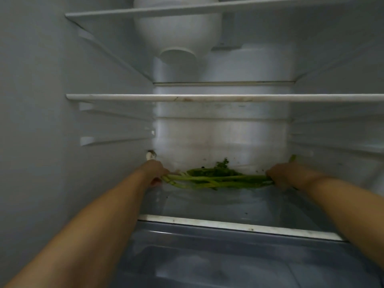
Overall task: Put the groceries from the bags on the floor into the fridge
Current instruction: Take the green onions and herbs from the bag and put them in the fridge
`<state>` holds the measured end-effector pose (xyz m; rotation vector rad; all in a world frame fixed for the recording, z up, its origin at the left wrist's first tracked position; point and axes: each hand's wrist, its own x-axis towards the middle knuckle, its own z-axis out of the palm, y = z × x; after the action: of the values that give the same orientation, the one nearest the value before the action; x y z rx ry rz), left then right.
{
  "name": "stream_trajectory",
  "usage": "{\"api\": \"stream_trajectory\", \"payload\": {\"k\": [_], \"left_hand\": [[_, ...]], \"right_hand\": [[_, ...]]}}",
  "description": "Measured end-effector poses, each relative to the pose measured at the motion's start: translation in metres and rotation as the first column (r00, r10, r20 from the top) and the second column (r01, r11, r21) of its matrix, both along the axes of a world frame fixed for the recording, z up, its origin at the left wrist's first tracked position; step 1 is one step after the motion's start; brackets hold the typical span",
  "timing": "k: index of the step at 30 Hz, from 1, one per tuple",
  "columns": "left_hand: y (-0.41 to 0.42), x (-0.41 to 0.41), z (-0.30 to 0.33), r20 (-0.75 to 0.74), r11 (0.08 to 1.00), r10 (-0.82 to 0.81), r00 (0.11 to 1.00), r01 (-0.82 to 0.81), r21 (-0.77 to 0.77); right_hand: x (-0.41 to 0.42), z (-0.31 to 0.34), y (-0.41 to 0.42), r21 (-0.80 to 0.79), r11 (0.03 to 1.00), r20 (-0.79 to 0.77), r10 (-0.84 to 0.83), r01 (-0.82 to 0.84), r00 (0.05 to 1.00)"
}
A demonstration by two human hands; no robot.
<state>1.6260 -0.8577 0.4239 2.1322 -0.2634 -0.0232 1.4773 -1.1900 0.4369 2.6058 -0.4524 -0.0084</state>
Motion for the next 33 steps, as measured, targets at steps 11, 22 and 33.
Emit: {"api": "stream_trajectory", "payload": {"k": [11, 22, 33], "left_hand": [[0.011, -0.027, 0.013, 0.231, 0.767, -0.044, 0.972, -0.115, 0.631], [0.011, -0.119, -0.007, 0.693, 0.981, -0.193, 0.695, 0.142, 0.131], [0.070, -0.245, -0.014, 0.814, 0.981, -0.192, 0.548, 0.093, 0.168]], "right_hand": [[-0.061, 0.054, 0.021, 0.045, 0.978, -0.022, -0.202, 0.203, 0.979], [-0.117, 0.001, 0.141, 0.194, 0.914, 0.662, 0.146, -0.356, 0.735], [-0.220, -0.028, 0.192, 0.200, 0.896, 0.710, 0.146, -0.396, 0.689]]}}
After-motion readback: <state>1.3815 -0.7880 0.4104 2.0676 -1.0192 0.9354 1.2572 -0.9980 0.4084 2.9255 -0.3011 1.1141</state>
